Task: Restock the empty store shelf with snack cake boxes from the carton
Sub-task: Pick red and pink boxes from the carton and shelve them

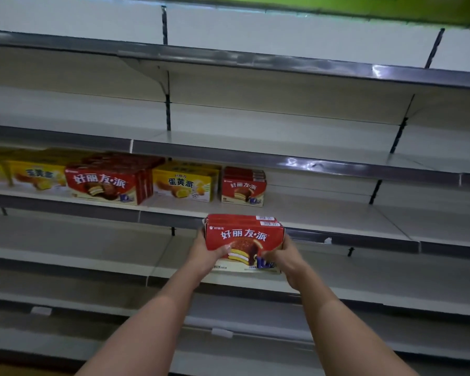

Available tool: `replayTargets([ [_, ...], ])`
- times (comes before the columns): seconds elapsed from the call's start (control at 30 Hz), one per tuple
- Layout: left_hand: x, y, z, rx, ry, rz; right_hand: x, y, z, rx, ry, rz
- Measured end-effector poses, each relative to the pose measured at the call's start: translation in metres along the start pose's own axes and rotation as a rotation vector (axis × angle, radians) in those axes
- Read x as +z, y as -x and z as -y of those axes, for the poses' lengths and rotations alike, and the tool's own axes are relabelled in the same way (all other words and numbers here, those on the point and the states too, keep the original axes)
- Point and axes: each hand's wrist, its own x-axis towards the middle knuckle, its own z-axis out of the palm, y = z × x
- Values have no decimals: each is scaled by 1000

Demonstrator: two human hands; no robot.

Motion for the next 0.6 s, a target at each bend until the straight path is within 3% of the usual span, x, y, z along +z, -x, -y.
replayTargets([
  [0.27, 11, -76, -11, 168, -219, -88, -1, -76, 13, -53, -6, -152],
  [0.6, 7, -190, -21, 193, -458, -100, 9, -179, 29, -82, 150, -305],
])
